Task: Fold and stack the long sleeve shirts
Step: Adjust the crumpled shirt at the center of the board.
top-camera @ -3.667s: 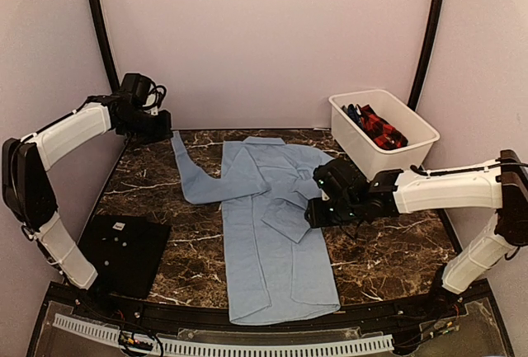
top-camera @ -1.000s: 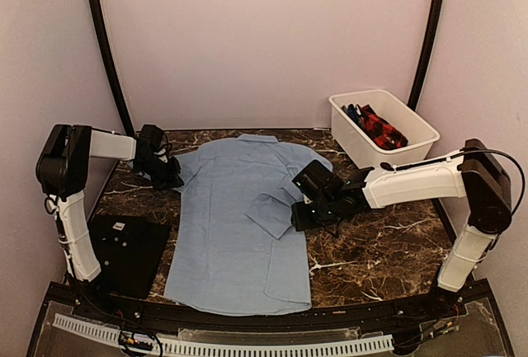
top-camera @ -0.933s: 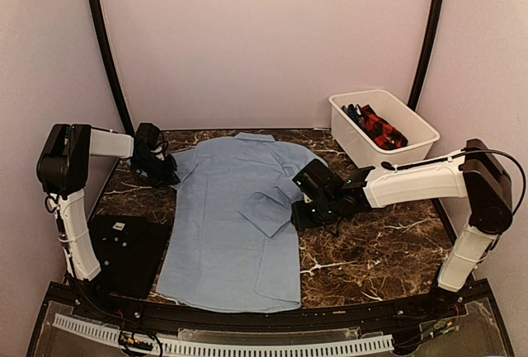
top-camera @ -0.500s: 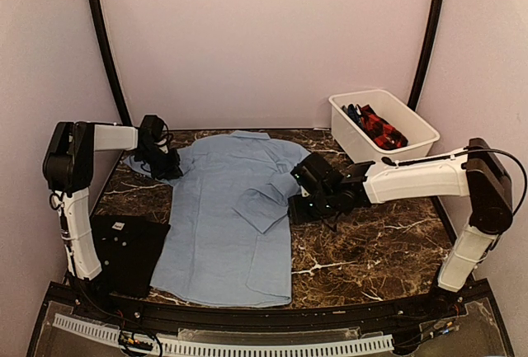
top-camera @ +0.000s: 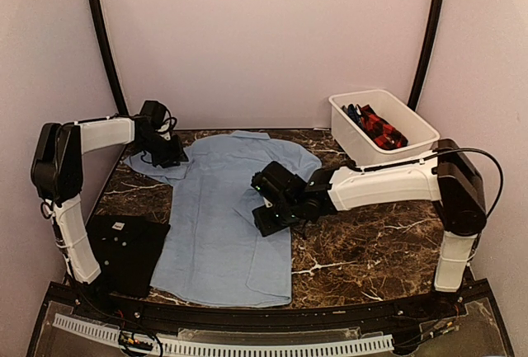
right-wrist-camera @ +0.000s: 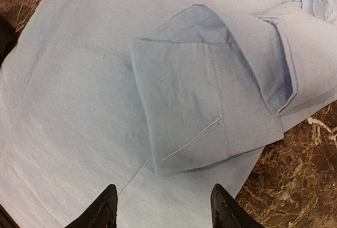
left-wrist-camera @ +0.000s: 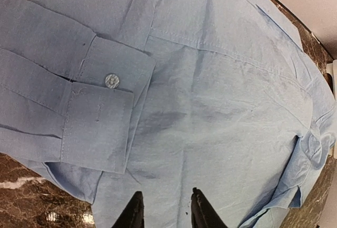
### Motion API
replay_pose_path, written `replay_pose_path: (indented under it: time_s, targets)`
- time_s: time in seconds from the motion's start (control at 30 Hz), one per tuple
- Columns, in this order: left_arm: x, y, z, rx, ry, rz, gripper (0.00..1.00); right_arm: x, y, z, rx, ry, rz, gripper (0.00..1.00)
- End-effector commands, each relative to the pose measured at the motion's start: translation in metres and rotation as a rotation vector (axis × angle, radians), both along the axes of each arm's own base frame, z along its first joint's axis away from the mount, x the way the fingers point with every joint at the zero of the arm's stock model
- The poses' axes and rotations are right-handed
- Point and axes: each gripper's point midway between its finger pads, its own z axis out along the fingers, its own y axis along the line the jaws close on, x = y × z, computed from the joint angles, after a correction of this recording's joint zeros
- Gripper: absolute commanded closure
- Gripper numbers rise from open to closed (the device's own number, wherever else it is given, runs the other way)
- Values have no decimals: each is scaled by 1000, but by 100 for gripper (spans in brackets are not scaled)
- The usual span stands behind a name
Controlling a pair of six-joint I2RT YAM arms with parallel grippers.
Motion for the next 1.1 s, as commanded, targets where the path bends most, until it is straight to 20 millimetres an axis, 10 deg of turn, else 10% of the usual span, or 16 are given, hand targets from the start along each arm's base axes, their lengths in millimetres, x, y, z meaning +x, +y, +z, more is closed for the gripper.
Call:
replay_pose_path:
  time_s: [0.0, 0.4, 0.8, 1.07]
  targets:
    - [-18, -17, 21, -7, -24, -42, 70, -31, 3, -15, -31, 49, 52, 44]
    - [-56, -67, -4, -82, 33, -126, 70, -96, -13, -58, -104, 152, 148, 52]
    - [-74, -77, -17, -84, 69, -163, 71, -136, -74, -97, -240, 245, 124, 52]
    - [-88, -85, -20, -85, 82, -193, 71, -138, -55, -56, -127, 231, 122, 51]
